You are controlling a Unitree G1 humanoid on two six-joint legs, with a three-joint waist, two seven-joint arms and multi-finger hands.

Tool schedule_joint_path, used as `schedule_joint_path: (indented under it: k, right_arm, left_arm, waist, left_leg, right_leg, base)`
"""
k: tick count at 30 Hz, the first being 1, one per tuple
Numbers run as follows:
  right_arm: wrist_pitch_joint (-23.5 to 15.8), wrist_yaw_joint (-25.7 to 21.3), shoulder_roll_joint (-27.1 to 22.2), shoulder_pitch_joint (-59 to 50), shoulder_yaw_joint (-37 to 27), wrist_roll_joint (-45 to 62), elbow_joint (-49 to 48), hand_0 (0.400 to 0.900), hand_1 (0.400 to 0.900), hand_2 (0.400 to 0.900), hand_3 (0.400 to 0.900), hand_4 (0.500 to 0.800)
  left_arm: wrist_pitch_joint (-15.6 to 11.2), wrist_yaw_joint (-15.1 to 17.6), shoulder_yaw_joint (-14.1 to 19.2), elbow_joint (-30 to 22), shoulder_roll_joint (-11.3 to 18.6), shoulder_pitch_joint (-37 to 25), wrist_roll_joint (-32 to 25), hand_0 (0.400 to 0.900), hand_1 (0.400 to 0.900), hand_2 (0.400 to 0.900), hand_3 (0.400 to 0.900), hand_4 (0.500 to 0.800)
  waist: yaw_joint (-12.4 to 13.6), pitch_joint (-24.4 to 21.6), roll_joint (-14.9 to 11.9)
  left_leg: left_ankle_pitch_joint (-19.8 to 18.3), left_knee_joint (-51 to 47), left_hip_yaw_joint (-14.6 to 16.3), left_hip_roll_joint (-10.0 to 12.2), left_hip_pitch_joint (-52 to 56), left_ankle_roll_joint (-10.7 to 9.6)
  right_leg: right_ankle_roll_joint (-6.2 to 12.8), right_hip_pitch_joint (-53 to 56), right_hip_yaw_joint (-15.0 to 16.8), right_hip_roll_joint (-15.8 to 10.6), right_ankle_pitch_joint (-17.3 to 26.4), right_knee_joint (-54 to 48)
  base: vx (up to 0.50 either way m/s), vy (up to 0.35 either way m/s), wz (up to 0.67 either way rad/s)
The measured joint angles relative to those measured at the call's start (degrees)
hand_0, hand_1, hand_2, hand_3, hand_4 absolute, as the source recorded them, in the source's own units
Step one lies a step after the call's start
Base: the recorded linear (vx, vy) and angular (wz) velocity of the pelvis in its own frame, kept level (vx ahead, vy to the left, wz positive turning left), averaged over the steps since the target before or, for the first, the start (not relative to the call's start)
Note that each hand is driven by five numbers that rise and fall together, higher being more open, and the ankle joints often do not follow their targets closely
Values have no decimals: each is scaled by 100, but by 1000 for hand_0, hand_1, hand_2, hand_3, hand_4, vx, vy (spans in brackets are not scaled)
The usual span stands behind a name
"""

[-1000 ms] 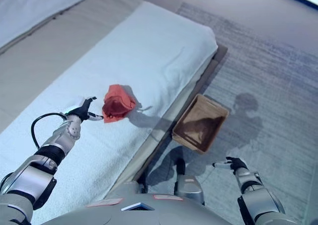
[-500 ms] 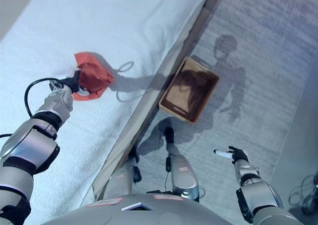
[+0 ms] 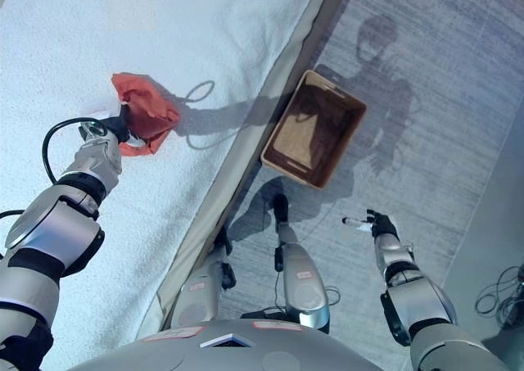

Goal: Put the clothes on the bed into the basket.

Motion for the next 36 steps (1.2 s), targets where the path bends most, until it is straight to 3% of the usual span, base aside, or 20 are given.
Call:
schedule_joint_path:
  k: [5, 8, 9, 10, 13, 16, 17, 19, 22, 29, 36]
  right_arm:
    - [12, -93, 2, -70, 54, 0, -9, 900, 900, 900, 900, 800]
    - [21, -113, 10, -79, 56, 1, -3, 900, 900, 900, 900, 800]
    - [25, -113, 28, -79, 56, 2, 9, 900, 900, 900, 900, 800]
    - [52, -118, 68, -93, 56, 8, 36, 900, 900, 900, 900, 800]
    - [140, -140, 130, -217, 53, 28, 176, 900, 900, 900, 900, 800]
    - [146, -247, 145, -287, 50, 55, 175, 900, 900, 900, 900, 800]
    - [144, -287, 216, -356, 49, 106, 169, 900, 900, 900, 900, 800]
    - [145, -361, 308, -388, 49, 158, 173, 900, 900, 900, 900, 800]
    - [145, -364, 486, -437, 49, 227, 175, 900, 900, 900, 900, 800]
    - [143, -364, 556, -197, 41, 227, 170, 900, 900, 900, 900, 800]
    - [146, -359, 457, 333, 20, 206, 209, 900, 900, 900, 900, 800]
  left_arm:
    - [15, -3, 211, 3, -175, -6, -102, 400, 400, 400, 400, 500]
    - [3, 52, 805, 3, -354, 157, -536, 400, 400, 400, 400, 500]
    - [-12, 87, 1151, 11, -444, 271, -784, 400, 400, 400, 400, 500]
    - [-47, 177, 1587, 11, -566, 433, -1334, 400, 400, 400, 400, 500]
    - [-237, 438, 2477, -4, -1076, 805, -2917, 400, 400, 400, 400, 500]
    - [-387, 521, 2698, -185, -1453, 1014, -3792, 400, 400, 400, 400, 500]
    - [-505, 504, 2676, -337, -1602, 1205, -4183, 400, 400, 400, 400, 500]
    - [-573, 497, 2571, -360, -1787, 1305, -4403, 400, 400, 400, 400, 500]
    - [-632, 400, 2273, -519, -2037, 1436, -4445, 400, 400, 400, 400, 500]
    - [-657, 350, 2037, -712, -2080, 1430, -4443, 400, 400, 400, 400, 500]
    - [-666, 159, 1815, -775, -2195, 1417, -4441, 400, 400, 400, 400, 500]
  waist:
    - [-4, -23, 4]
    - [1, -83, 11]
    - [0, -135, 14]
    - [0, -201, 13]
    - [52, -286, 25]
    - [158, -287, 24]
    - [148, -287, 24]
    - [151, -287, 24]
    - [130, -286, 23]
    - [63, -304, 56]
    - [-64, -493, 403]
  left_leg:
    - [2, 1, 10, 13, 2, 2]
    - [4, 2, 20, 23, 9, 3]
    - [4, 2, 29, 34, 14, 3]
    - [4, 2, 43, 36, 30, 3]
    - [4, 2, 61, 44, 95, 3]
    - [4, 2, 56, 38, 122, 3]
    - [4, 1, 57, 37, 176, 3]
    - [4, 0, 67, 33, 262, 3]
    - [3, -1, 117, 30, 370, 3]
    - [1, -3, 429, 20, 600, 3]
    - [-53, -8, 663, 9, 680, 1]
  right_leg:
    - [-7, -9, 14, 16, 6, 0]
    - [-16, -8, 16, 24, 12, 0]
    - [-17, -8, 21, 28, 12, 0]
    - [-18, -3, 25, 37, 14, 0]
    - [-51, 48, 30, 49, 37, 0]
    - [-68, 79, 25, 46, 50, 0]
    - [-70, 132, 27, 47, 52, 0]
    - [-70, 215, 40, 46, 52, 0]
    - [-68, 302, 80, 53, 51, -2]
    - [1, 369, 378, 89, 97, -5]
    - [7, 362, 575, 115, 93, -8]
  base:
    - [1, -6, 0]
    - [5, -42, 0]
    - [8, -45, -1]
    - [5, -40, -2]
    - [7, -50, -1]
    - [3, -46, -5]
    - [2, -34, -8]
    - [20, -16, -13]
    - [20, -14, -20]
    - [36, 12, -34]
    - [37, -13, -32]
